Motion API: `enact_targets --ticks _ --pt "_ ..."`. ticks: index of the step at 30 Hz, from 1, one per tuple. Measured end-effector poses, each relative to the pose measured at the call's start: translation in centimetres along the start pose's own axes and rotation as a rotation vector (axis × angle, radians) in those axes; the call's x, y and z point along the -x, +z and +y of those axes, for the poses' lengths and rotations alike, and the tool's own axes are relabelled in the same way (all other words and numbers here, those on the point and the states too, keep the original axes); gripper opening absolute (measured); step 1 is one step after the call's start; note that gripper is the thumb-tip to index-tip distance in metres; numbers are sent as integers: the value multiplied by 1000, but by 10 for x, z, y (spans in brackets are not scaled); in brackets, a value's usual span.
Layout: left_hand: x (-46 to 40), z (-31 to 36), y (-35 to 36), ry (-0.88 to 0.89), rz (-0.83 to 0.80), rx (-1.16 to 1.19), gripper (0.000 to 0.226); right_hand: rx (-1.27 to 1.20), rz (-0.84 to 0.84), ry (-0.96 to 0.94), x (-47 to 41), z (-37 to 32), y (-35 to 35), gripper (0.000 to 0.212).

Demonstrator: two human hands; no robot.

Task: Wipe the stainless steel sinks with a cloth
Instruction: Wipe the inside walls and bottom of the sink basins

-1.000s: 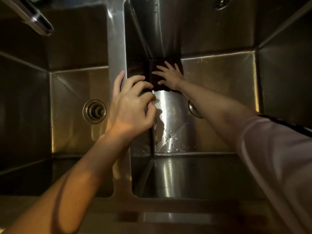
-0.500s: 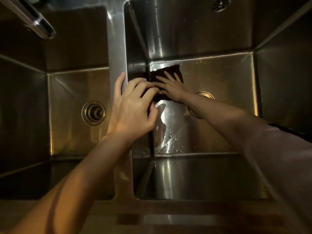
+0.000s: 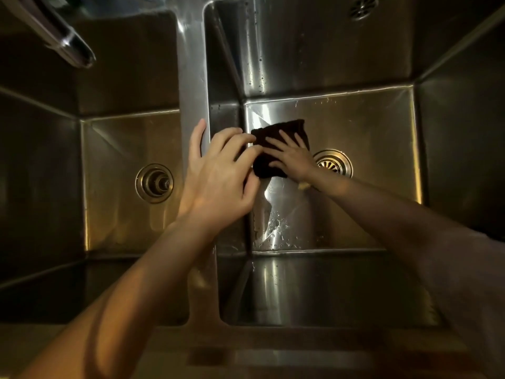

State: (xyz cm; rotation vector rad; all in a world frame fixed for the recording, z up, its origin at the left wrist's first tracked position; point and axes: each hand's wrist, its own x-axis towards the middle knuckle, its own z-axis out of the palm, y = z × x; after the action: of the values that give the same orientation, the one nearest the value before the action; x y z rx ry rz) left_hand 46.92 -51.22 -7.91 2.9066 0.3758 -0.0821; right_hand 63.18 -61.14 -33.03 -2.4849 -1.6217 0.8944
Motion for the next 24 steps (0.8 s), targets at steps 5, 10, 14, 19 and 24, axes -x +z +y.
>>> enact_targets --ticks 5,10,14,19,24 --pt "0 0 1 -11 -7 0 36 -58 1 28 -65 0 -38 51" --pt "-1 1 1 -19 -6 -4 36 -70 87 119 -54 -8 -22 49" --pt "-1 -1 2 -16 3 1 35 -35 132 147 -5 -9 13 50" --pt "0 -3 4 -4 31 23 33 -30 84 119 -30 1 -6 50" --pt "1 -3 4 -2 56 50 31 -89 75 146 -68 2 -32 50"
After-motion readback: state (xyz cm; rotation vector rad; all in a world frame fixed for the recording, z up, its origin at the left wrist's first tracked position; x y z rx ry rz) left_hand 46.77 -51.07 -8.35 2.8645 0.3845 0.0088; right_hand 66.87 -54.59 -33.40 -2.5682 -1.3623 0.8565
